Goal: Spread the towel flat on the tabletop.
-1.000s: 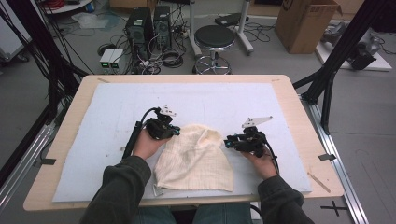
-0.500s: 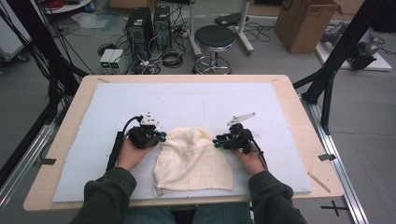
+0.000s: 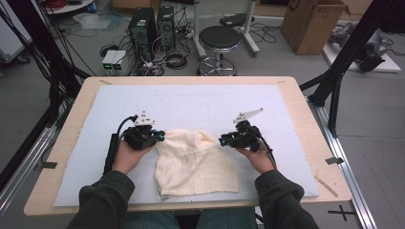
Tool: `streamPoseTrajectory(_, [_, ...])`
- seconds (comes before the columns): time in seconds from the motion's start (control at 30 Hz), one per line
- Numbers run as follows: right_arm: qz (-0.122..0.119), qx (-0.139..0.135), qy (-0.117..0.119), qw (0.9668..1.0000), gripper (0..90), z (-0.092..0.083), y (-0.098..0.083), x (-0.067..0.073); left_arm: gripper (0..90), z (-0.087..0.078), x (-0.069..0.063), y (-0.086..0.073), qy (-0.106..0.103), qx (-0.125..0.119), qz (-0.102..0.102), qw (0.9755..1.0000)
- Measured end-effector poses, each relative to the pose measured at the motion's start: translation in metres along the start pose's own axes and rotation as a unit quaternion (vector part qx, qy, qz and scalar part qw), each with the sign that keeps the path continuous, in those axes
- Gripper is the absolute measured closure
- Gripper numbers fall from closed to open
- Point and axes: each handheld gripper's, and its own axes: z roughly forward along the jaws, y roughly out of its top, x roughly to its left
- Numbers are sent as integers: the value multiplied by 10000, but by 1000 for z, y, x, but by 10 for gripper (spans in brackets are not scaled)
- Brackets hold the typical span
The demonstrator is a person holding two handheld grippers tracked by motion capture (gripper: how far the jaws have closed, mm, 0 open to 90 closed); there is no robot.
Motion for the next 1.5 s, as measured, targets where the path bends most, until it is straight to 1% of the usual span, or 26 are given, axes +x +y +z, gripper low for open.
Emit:
streamPoseTrajectory(0.03, [4, 75, 20, 10000, 681, 4, 0, 0, 859, 0, 1, -1, -7, 30, -16, 10000])
streamPoseTrajectory(0.07, [-24, 19, 45, 10000, 675, 9, 0, 0, 857, 0, 1, -1, -3, 35, -30, 10000])
streamPoseTrajectory(0.13, [51, -7, 111, 9999, 666, 16, 0, -1, 855, -1, 4, -2, -14, 49, -55, 10000])
streamPoseTrajectory(0.2, [47, 64, 121, 9999, 676, 24, 0, -2, 854, -1, 4, -3, -22, 45, -70, 10000])
streamPoseTrajectory(0.23, [65, 106, 158, 9998, 703, 28, -1, -3, 852, -1, 5, -4, -48, 51, -79, 9999])
streamPoseTrajectory(0.3, [99, 50, 335, 9994, 823, 31, -2, -4, 852, -1, 5, -4, -61, 69, -69, 9999])
streamPoseTrajectory(0.33, [89, 37, 422, 9991, 858, 32, -2, -4, 852, -1, 5, -5, -66, 73, -61, 9999])
streamPoseTrajectory(0.43, [33, 17, 477, 9989, 873, 29, -2, -6, 853, -1, 4, -5, -67, 33, -65, 10000])
streamPoseTrajectory(0.53, [-39, -101, 483, 9988, 875, 16, -1, -4, 853, -3, 4, -5, -56, -3, -76, 10000])
streamPoseTrajectory(0.63, [-148, -232, 413, 9988, 875, -5, 2, 2, 854, -5, 2, -4, -92, -119, -64, 9999])
streamPoseTrajectory(0.67, [-196, -203, 388, 9988, 875, -12, 5, 5, 854, -5, 2, -4, -92, -119, -64, 9999])
streamPoseTrajectory(0.73, [-366, -182, 231, 9989, 874, -26, 12, 10, 854, -5, -2, -2, -217, -248, -174, 9993])
streamPoseTrajectory(0.8, [-535, -152, 60, 9984, 873, -41, 22, 15, 854, -2, -5, -2, -261, -266, -178, 9991])
streamPoseTrajectory(0.87, [-745, -121, -242, 9969, 872, -51, 31, 17, 854, 2, -8, -2, -250, -218, -134, 9994])
streamPoseTrajectory(0.9, [-760, -170, -389, 9962, 872, -55, 35, 17, 854, 4, -9, -2, -225, -173, -126, 9995])
streamPoseTrajectory(0.97, [-688, -232, -443, 9964, 873, -55, 39, 14, 853, 7, -10, -2, -177, -132, -151, 9996])
streamPoseTrajectory(1.0, [-624, -214, -586, 9961, 855, -46, 44, 6, 852, 11, -9, -3, -66, 12, -131, 9999])
streamPoseTrajectory(1.07, [-469, 29, -769, 9959, 775, -26, 45, -4, 849, 15, -8, -5, -24, 123, -152, 9998])
streamPoseTrajectory(1.1, [-418, 99, -852, 9954, 746, -19, 44, -8, 846, 17, -8, -5, 23, 207, -90, 9997])
streamPoseTrajectory(1.13, [-372, 74, -952, 9947, 729, -13, 42, -12, 844, 18, -9, -6, 42, 271, -32, 9996])
streamPoseTrajectory(1.2, [-89, -77, -824, 9965, 691, -11, 36, -18, 828, 20, -10, -7, 62, 361, 70, 9993])
streamPoseTrajectory(1.23, [-17, -75, -736, 9973, 685, -11, 34, -21, 826, 21, -10, -8, 61, 390, 117, 9992])
streamPoseTrajectory(1.3, [-58, 49, -805, 9967, 672, -13, 31, -22, 826, 23, -9, -8, 58, 440, 100, 9990])
streamPoseTrajectory(1.37, [37, 69, -820, 9966, 660, -15, 29, -25, 826, 25, -9, -9, 33, 451, 34, 9990])
streamPoseTrajectory(1.47, [106, 158, -865, 9961, 624, -10, 27, -29, 829, 27, -12, -9, 7, 506, 74, 9987])
streamPoseTrajectory(1.5, [166, 221, -826, 9962, 621, -7, 26, -30, 829, 27, -13, -10, -27, 538, 77, 9985])
